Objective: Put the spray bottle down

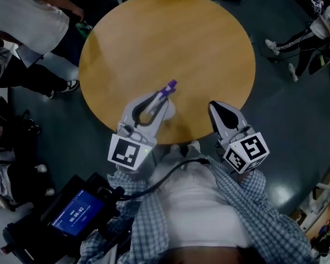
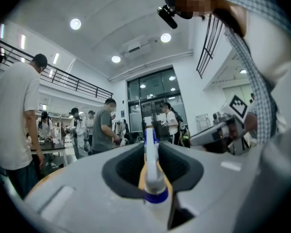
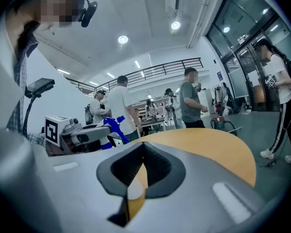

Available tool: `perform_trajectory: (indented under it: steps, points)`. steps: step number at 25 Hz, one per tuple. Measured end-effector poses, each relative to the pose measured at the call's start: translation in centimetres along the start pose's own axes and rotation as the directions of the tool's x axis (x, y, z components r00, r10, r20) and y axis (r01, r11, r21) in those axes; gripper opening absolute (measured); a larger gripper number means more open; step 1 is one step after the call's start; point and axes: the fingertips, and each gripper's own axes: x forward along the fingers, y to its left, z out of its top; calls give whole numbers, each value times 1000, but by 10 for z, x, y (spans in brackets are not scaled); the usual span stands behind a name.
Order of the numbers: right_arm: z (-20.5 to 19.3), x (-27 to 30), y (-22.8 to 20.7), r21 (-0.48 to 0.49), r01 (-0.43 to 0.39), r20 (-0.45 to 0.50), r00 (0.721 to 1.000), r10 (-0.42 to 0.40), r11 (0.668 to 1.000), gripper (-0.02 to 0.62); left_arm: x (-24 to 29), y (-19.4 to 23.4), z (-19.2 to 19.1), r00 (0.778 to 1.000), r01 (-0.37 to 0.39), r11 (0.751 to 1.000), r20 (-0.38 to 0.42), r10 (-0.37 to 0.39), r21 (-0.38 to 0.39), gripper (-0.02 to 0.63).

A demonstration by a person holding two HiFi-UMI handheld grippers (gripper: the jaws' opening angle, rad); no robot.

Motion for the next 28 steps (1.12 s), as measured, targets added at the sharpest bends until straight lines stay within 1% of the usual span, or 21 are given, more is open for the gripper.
perform_trajectory:
  steps: [4,8,18,24,28]
  points:
    - [0,4,1,-2,-11,-9,1000,11,1000,3,0,-2,-7,1000,-1,1000,-16,1,11,89]
    - [3,9,-5,-1,-22,-17,1000,21,1000,3,6,-1,-13,999,-14,1000,-33,13,-13,89]
    - [2,12,-2,-4,-34,-26,999,33,999,3,8,-2,-16,1000,-12,999,-14,12,-31,91]
    - [8,10,-11,-11,-21,-20,1000,21,1000,3,15,-3,-17,1000,-1,1000,-26,1,-12,91]
    - [9,12,-11,-10,-24,-17,1000,24,1000,3,16,1,-19,1000,-9,1000,-30,9,-23,91]
